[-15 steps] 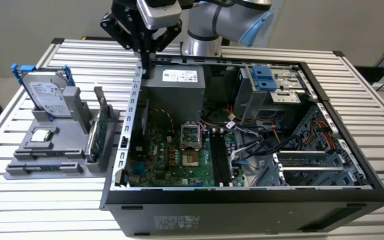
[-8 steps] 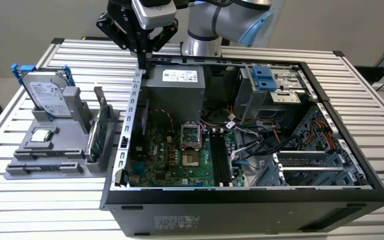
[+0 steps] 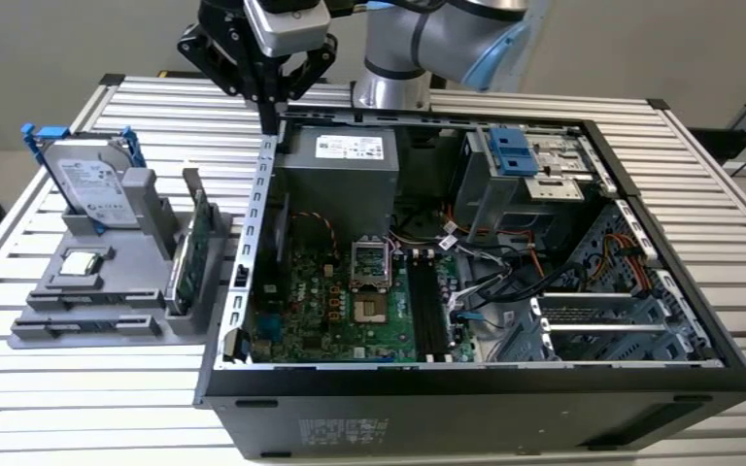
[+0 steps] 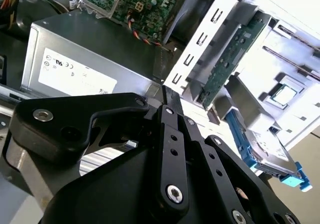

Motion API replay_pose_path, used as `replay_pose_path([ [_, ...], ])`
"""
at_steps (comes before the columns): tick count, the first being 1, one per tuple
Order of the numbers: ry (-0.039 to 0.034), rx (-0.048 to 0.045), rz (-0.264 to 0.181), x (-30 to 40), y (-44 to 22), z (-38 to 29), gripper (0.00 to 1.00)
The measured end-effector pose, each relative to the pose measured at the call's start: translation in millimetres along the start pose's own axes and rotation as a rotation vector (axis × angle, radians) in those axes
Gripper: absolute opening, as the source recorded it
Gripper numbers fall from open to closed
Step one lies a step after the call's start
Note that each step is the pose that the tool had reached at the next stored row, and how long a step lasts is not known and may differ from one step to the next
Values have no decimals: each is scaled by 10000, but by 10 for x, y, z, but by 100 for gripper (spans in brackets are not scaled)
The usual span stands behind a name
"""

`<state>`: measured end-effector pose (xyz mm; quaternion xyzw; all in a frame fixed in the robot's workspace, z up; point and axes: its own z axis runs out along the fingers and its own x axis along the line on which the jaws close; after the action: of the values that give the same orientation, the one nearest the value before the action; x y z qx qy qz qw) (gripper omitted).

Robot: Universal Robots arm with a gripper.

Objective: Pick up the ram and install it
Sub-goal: 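Reach for the ram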

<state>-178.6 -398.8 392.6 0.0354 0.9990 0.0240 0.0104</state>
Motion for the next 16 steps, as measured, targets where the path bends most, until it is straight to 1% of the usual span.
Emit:
replay_pose_path([
  [16, -1, -1, 0, 145, -10, -3, 0],
])
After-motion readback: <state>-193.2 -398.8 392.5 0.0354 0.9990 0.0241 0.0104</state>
